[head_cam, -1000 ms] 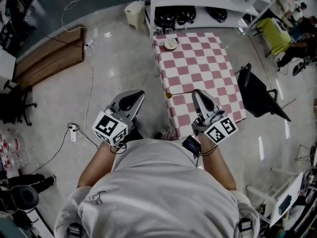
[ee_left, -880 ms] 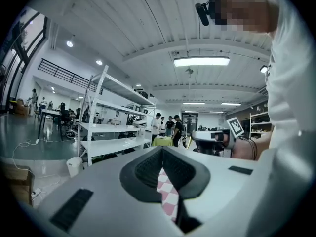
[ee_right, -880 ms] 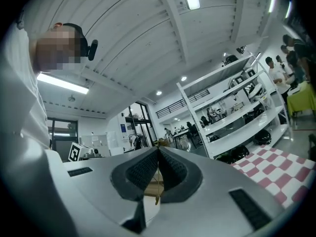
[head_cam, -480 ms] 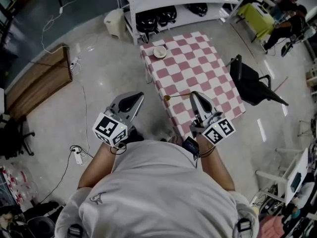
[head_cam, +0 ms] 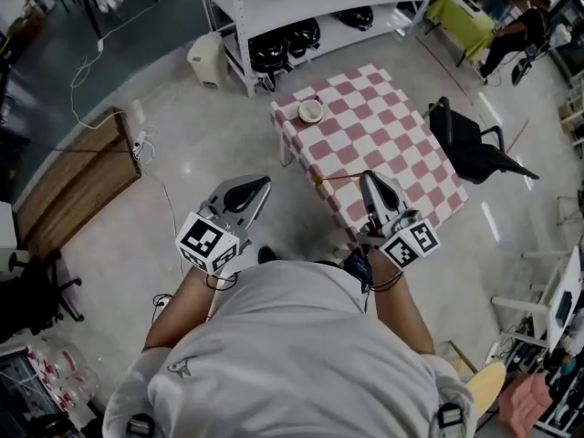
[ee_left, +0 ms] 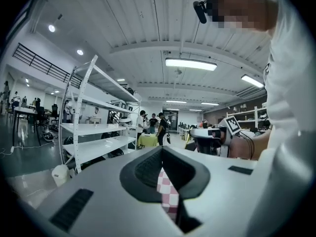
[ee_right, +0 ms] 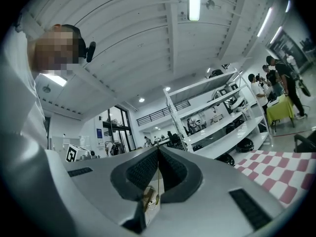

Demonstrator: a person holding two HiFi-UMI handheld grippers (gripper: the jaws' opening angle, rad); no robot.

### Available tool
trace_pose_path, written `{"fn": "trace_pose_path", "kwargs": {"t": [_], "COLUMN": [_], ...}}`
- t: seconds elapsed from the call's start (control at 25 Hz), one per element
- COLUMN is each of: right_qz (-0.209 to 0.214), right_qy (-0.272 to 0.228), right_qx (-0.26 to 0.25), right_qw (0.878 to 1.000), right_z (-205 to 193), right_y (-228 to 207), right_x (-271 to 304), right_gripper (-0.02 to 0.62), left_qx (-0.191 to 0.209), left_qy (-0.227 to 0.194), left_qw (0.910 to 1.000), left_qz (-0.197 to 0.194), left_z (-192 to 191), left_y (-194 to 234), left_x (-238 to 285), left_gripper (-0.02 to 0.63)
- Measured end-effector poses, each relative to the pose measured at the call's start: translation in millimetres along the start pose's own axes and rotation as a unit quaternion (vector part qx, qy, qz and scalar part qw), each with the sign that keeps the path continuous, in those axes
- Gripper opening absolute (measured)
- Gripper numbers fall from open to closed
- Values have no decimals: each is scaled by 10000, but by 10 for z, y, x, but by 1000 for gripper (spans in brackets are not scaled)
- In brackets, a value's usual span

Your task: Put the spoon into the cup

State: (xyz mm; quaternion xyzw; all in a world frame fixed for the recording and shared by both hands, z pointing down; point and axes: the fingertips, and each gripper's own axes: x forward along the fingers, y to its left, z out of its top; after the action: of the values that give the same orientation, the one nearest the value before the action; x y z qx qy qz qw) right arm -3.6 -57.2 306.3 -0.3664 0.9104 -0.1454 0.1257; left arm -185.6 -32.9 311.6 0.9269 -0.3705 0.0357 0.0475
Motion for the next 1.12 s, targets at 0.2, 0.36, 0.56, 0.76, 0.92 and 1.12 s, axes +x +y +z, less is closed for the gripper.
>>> {"fn": "trace_pose_path", "kwargs": {"t": [0.2,0.36,0.56,0.76,0.92,1.12], "right_qz": [-128,-186,-231,-219,-225,-227], "right_qy": [30,154,242,316,351,263], "right_qx": [30,88,208,271,307,276], "right_qw": [9999,9997,9992,9989,9987,9990], "right_z": [-88,-183,-251,-240,-182,3], "right_y": [85,17,-203,-480,-791,-1181], "right_x": [171,332,502,710,866,1000], "right_gripper": [34,34,34,34,34,34], "left_qx": [-65,-229,-354,-366,-406,-498], "left_qy": [41,113,274,338,370,415], "left_qw": [9999,9996,9989,9987,9984,9979], "left_qz": [-71,-104,-138,-119,-104,-84], "left_z": [-54,-159,-285,-280,-278,-321], "left_y": [219,380,524,741,917,1059], "left_x": [-106,-65,107,359,665,1048], "left_gripper": [14,14,14,14,14,14]}}
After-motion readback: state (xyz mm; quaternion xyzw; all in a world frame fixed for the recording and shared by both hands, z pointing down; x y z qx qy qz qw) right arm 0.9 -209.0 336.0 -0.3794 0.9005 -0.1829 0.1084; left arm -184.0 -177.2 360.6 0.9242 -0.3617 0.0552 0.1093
